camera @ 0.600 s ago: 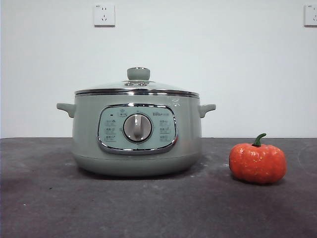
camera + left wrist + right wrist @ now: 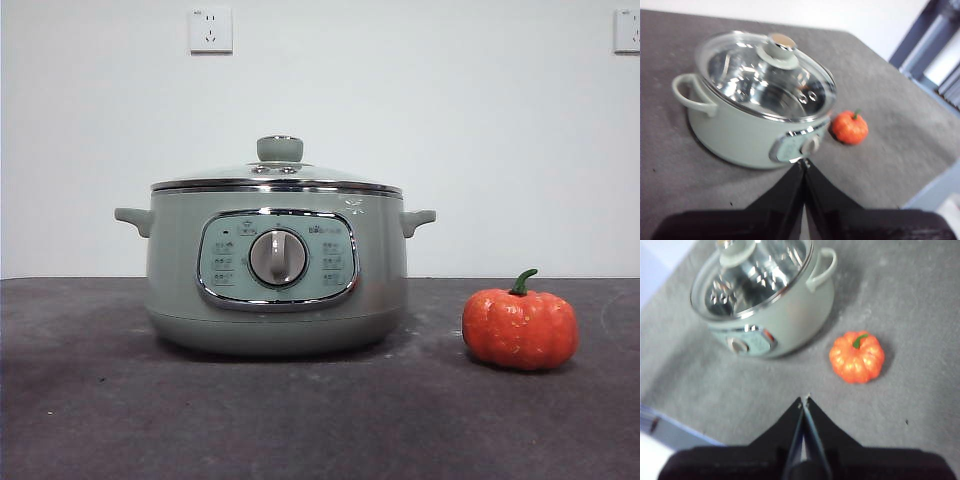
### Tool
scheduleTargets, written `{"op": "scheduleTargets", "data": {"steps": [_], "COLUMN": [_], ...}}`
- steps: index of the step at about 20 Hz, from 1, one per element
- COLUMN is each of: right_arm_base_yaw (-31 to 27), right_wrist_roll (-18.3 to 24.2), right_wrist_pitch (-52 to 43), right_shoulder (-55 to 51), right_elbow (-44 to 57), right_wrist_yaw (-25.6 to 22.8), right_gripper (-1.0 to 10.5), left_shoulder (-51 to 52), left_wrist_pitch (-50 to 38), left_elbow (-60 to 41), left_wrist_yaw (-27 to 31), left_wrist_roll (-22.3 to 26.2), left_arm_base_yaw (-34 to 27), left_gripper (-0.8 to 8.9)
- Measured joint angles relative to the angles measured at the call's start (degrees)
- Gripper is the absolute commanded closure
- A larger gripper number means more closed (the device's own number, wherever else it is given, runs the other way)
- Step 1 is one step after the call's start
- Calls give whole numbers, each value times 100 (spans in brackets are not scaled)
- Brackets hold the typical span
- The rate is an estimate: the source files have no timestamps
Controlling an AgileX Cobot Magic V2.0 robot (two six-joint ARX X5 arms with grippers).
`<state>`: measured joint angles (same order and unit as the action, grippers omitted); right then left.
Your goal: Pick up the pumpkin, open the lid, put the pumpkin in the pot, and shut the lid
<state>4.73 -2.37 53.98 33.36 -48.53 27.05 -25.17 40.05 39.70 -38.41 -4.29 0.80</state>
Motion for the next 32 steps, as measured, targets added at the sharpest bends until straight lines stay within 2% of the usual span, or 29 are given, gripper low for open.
{"op": "scheduleTargets", "data": {"steps": [4,7,8,9,10,11,12,13,20,25,27,32], "right_arm_base_yaw": [101,166,166,166,166,166,166,166,166,358,535,1064], "right_wrist_roll": [566,765,793,800,798,791,767,750,713,706,680,667], "right_wrist_pitch": [901,1060,1084,1097,1095,1095,1095,1095,1084,579,299,-422], "right_shoulder": [520,608,605,605,608,616,623,627,732,1471,1985,3279], "right_elbow": [-831,-1086,-1088,-1088,-1088,-1088,-1088,-1088,-1088,-1088,-1088,-1088], "right_wrist_yaw": [0,0,0,-2,-2,-2,-2,-2,0,-42,-229,-1091], "right_gripper": [958,934,890,784,613,411,264,230,232,232,232,231], "left_shoulder": [-192,-210,-210,-210,-210,-210,-210,-210,-210,-210,-210,-210], "left_wrist_pitch": [708,828,833,831,833,831,831,833,831,813,811,809], "left_elbow": [426,544,546,546,546,546,546,546,546,546,546,546], "left_wrist_yaw": [-79,-83,-81,-81,-81,-81,-81,-81,-76,-81,-81,-81], "left_wrist_roll": [551,748,774,776,776,776,776,776,813,798,798,798], "left_arm_base_yaw": [0,0,0,0,0,0,0,0,0,0,0,0], "left_gripper": [821,803,703,485,222,74,56,59,59,59,59,59]}}
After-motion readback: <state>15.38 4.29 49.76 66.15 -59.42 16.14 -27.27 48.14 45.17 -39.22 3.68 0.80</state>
